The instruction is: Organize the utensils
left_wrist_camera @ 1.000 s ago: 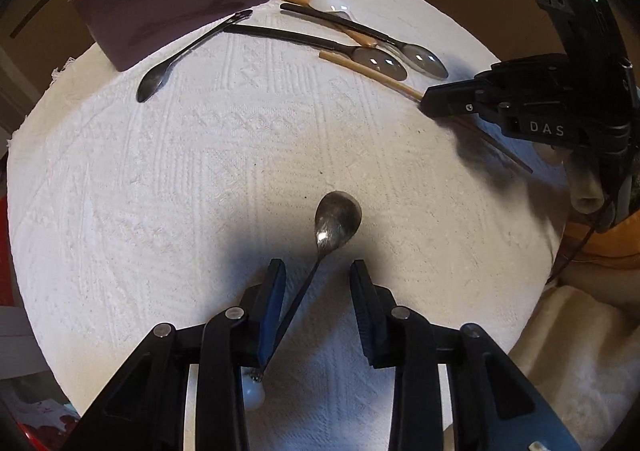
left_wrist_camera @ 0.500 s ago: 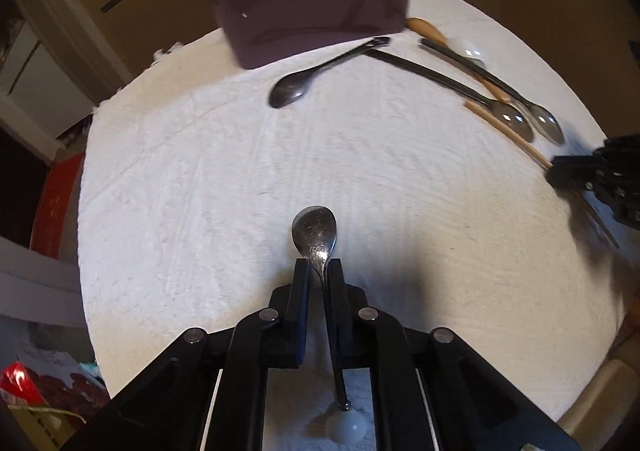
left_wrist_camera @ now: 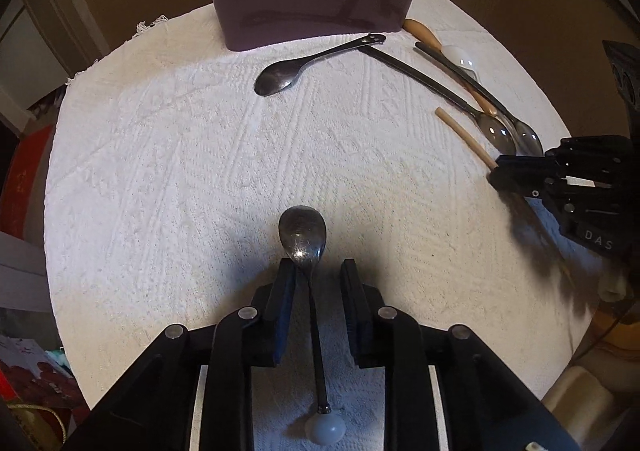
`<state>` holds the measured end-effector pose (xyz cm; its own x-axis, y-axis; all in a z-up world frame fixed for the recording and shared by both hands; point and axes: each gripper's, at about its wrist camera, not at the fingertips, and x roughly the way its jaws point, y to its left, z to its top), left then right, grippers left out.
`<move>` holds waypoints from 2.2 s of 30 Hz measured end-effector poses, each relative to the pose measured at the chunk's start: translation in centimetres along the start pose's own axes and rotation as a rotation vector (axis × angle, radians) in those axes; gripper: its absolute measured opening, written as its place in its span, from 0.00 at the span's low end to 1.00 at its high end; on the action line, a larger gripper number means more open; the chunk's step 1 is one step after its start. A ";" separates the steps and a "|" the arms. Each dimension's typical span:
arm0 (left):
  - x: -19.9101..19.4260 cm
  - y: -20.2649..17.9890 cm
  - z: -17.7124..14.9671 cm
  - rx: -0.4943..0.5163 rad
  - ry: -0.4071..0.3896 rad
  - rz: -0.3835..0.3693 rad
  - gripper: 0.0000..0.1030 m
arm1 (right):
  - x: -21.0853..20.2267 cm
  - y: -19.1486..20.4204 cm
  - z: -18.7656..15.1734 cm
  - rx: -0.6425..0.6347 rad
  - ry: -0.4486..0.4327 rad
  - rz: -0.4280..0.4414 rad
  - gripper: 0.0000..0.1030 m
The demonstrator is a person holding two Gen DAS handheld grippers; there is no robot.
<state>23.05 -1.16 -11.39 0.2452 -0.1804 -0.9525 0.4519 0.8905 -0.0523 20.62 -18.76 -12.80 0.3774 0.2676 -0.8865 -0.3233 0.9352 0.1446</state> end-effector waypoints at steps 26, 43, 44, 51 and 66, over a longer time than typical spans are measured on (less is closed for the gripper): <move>-0.8 -1.6 -1.6 -0.042 -0.173 0.114 0.15 | 0.0 0.7 0.3 -0.054 -0.039 -0.044 0.06; -20.6 -4.0 -1.4 -0.043 -0.687 0.110 0.00 | -18.0 1.3 1.8 -0.027 -0.468 -0.073 0.06; -20.5 -3.8 -1.0 -0.045 -0.673 0.108 0.00 | -18.5 1.3 2.2 -0.027 -0.478 -0.075 0.06; -12.4 -1.9 1.4 -0.095 -0.406 -0.013 0.13 | -13.3 -0.7 1.7 0.038 -0.321 -0.049 0.06; 1.2 -2.9 9.7 -0.027 -0.183 -0.016 0.41 | -4.7 -4.5 0.6 0.121 -0.158 0.011 0.06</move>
<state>30.36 -8.04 -9.51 0.3912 -0.2652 -0.8812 0.4346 0.8973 -0.0771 20.89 -24.10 -9.05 0.5088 0.3025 -0.8060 -0.2253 0.9504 0.2145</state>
